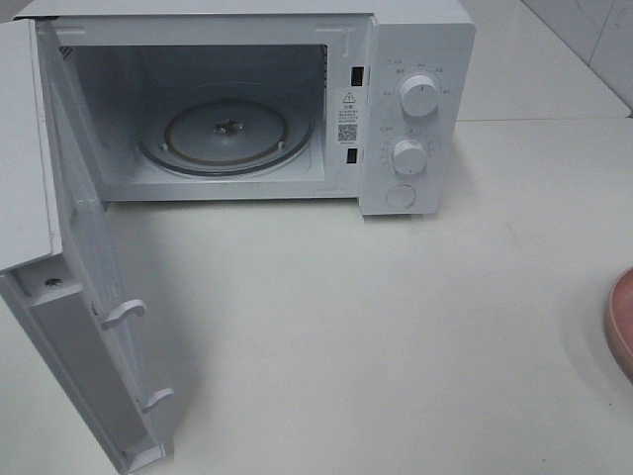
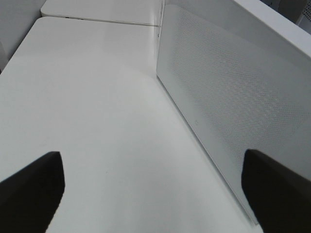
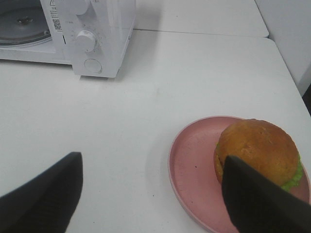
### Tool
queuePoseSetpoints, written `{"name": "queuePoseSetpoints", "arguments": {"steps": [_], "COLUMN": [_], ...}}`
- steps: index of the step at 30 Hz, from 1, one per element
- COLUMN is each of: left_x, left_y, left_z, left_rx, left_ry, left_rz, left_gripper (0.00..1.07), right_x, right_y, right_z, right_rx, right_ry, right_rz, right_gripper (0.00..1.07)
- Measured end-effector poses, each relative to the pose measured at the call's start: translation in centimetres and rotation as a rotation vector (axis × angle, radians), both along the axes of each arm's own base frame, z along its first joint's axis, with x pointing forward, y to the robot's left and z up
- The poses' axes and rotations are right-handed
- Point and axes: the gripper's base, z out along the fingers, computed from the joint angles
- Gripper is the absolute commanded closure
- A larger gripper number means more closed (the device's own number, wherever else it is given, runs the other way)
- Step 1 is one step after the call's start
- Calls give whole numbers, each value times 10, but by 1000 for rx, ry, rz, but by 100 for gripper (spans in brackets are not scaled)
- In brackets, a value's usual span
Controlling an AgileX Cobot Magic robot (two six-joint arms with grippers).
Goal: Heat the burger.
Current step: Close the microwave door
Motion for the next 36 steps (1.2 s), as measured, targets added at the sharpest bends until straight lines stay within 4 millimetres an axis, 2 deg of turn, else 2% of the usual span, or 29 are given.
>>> {"name": "queuePoseSetpoints", "arguments": {"steps": [10,13,15,16,17,18,19,20,21,22,23,24,25,26,27,28,29,30,36], "left_x": [5,11,20,20,28,31,31,39,39,48,52,52,62,68,68,78,78,87,113], "left_y": [0,0,1,1,1,1,1,3,3,5,5,5,5,6,6,6,6,7,8], "left_z": [5,9,12,12,13,13,13,13,13,13,13,13,11,10,10,6,6,3,-12], "left_rx": [-1,-2,-4,-4,-6,-4,-4,10,10,25,26,26,30,30,30,29,29,29,61], "left_ry": [6,0,14,14,32,41,41,72,72,96,104,104,124,130,130,135,135,121,34], "left_rz": [1,4,6,6,8,9,9,18,18,27,28,28,31,32,32,34,34,37,34], "left_gripper": [16,21,35,35,45,52,52,63,63,70,83,83,93,99,99,107,107,107,107], "right_x": [0,0,0,0,0,0,0,0,0,0,0,0,0,0,0,0,0,0,0], "right_y": [0,0,0,0,0,0,0,0,0,0,0,0,0,0,0,0,0,0,0], "right_z": [0,0,0,0,0,0,0,0,0,0,0,0,0,0,0,0,0,0,0], "right_rx": [0,0,0,0,0,0,0,0,0,0,0,0,0,0,0,0,0,0,0], "right_ry": [0,0,0,0,0,0,0,0,0,0,0,0,0,0,0,0,0,0,0], "right_rz": [0,0,0,0,0,0,0,0,0,0,0,0,0,0,0,0,0,0,0], "right_gripper": [33,33,33,33,33,33,33,33,33,33,33,33,33,33,33,33,33,33,33]}}
